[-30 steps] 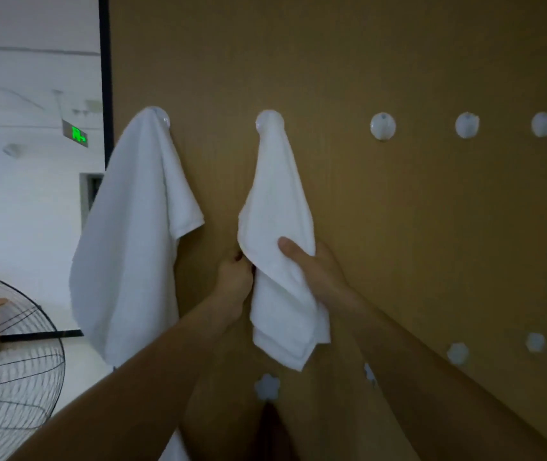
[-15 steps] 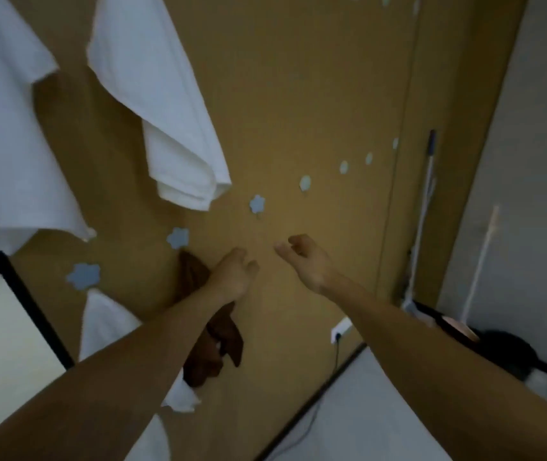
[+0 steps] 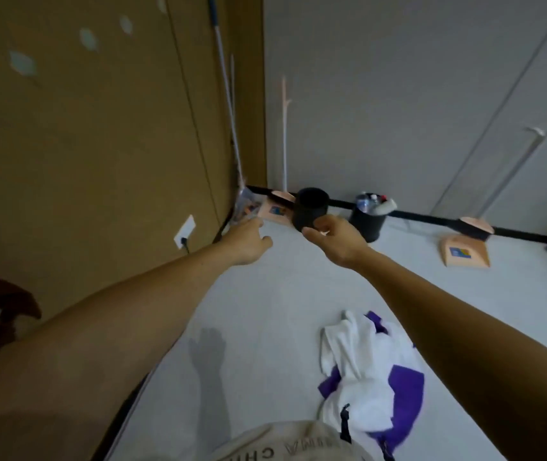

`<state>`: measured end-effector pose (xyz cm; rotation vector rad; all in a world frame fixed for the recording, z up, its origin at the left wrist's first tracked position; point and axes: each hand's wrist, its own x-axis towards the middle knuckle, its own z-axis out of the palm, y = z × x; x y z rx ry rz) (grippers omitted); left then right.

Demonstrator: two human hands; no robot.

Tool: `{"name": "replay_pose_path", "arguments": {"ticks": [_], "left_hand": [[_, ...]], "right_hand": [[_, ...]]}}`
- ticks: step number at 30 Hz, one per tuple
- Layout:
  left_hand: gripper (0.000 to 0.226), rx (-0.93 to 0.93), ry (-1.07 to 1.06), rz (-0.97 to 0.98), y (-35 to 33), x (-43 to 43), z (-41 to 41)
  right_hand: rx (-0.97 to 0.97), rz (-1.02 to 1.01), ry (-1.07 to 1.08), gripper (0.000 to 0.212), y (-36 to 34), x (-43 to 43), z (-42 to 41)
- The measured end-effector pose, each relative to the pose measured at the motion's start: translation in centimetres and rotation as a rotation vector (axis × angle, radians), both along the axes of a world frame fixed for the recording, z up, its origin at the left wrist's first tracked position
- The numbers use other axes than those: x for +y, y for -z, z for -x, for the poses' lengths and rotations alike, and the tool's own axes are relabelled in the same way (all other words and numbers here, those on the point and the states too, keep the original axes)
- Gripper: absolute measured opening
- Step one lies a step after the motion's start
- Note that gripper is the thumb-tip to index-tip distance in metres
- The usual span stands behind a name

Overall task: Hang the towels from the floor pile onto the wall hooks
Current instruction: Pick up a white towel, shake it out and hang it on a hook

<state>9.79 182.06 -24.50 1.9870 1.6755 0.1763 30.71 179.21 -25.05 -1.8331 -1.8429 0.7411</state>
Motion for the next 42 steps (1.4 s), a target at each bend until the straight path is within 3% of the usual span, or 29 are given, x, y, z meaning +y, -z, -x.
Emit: {"name": "replay_pose_path", "arguments": {"ticks": [7,19,29,32,35,37,42], "left_hand": [[0.056,0.077,0.195,0.225,8.0,-2.0,-13.3],[0.053,0.157,0.4,0.521,25.9,0.3,-22.4],[0.035,0.168,0.318,0.695,50.7,-1.7,-26.0],[0.006,0.179,0.317,0.722,59.1,-3.5,-27.1],[0.025,0.152,0.285,0.747,66.6,-5.4,-28.2],[0.017,0.165,0.248,0.798,70.8,-6.5,-28.6],[0.022,0.164,0.111,0.875,78.8,-9.4,-27.6]], "right_hand": [[-0.043,0.239,0.274,0.046,7.8,-4.8,-13.2],[0.023,0.591,0.53,0.044,24.0,-8.2,-21.0],[0.094,0.796,0.629,0.042,49.5,-9.4,-22.6],[0.094,0.826,0.645,0.042,58.1,-10.8,-23.2],[0.083,0.881,0.642,0.042,65.9,-12.2,-23.8],[0.089,0.911,0.652,0.042,69.9,-12.9,-23.9],[0.136,0.865,0.674,0.035,76.0,-14.3,-22.2]]}}
